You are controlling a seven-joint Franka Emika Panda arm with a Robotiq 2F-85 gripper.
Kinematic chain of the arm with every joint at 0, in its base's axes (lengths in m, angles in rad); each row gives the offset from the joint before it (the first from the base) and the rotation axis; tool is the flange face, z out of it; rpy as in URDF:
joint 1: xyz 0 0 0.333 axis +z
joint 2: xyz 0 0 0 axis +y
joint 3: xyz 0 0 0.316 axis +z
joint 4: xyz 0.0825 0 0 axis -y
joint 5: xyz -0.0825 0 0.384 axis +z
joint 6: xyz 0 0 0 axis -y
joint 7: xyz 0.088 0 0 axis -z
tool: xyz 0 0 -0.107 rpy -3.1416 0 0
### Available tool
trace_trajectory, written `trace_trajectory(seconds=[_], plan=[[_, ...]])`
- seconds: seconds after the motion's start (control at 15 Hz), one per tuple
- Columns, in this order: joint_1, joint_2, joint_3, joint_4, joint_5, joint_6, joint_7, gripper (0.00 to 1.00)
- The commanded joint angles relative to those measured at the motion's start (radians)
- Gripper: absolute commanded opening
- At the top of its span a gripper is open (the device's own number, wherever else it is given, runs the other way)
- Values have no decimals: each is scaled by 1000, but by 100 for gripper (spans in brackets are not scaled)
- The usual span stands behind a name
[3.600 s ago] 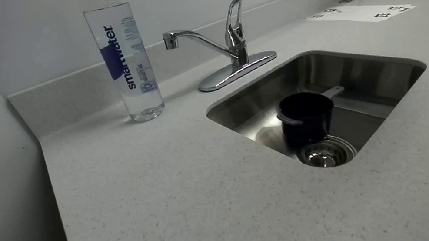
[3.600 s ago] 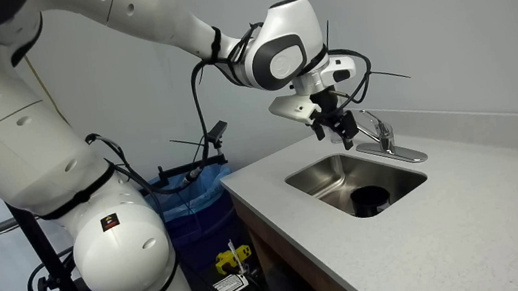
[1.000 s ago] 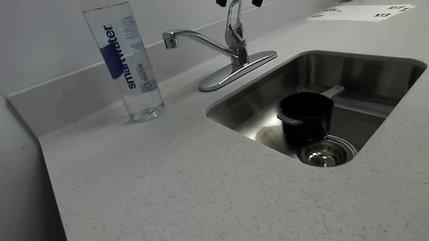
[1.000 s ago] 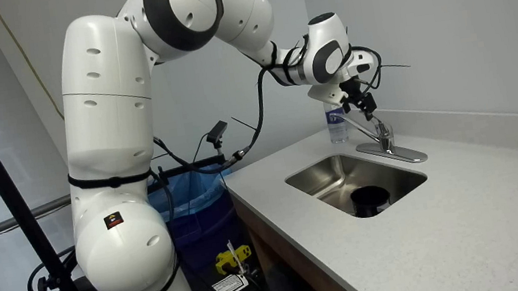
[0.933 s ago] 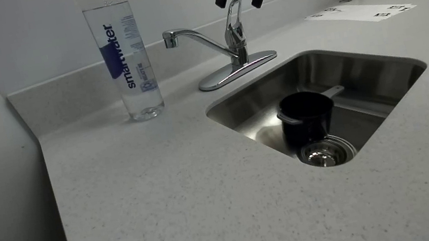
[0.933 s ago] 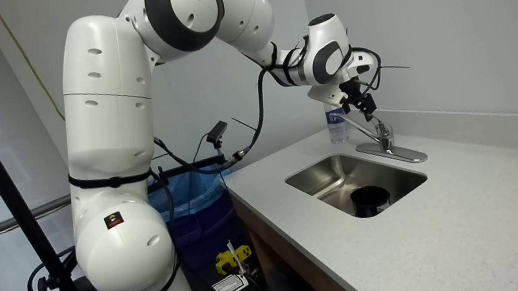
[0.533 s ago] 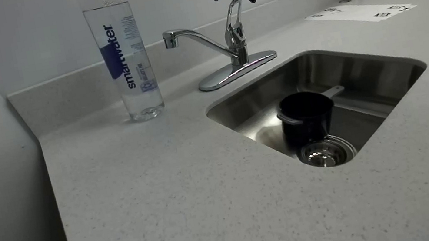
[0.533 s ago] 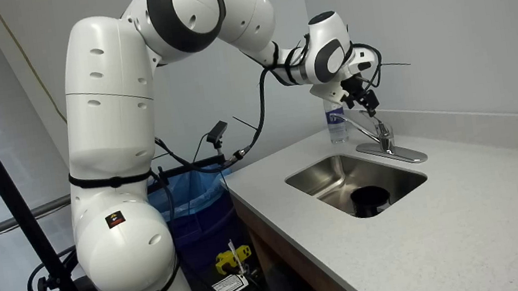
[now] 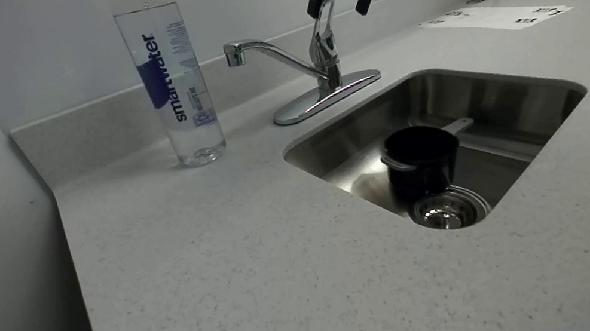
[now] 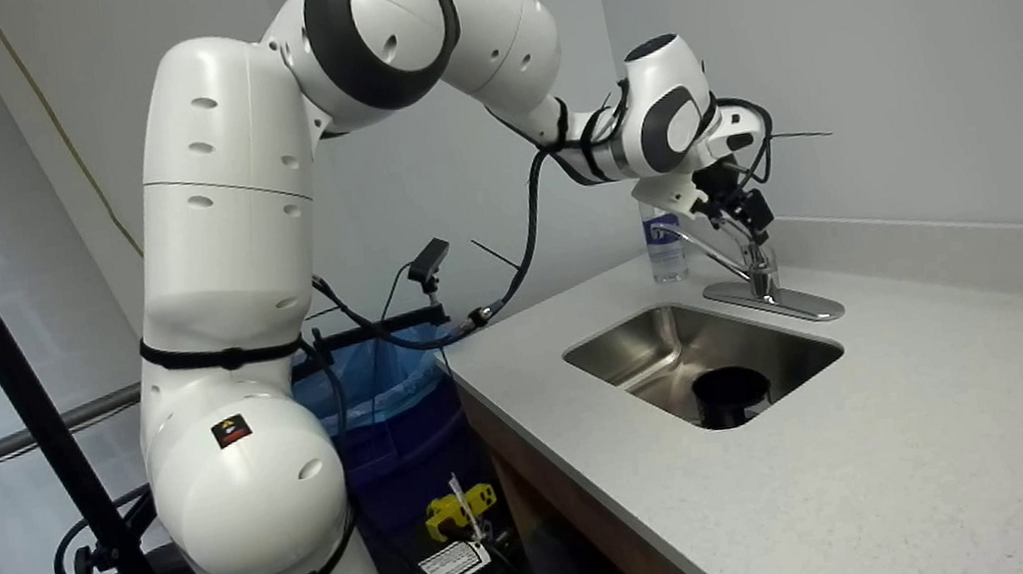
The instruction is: Push down the handle of the tap
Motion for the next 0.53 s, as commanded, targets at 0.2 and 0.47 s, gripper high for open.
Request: trace_trajectory(seconds=[0.2,0.47], plan=[[41,30,-67,8,-66,-1,64,100],[38,8,-83,-42,-86,-31,53,100]])
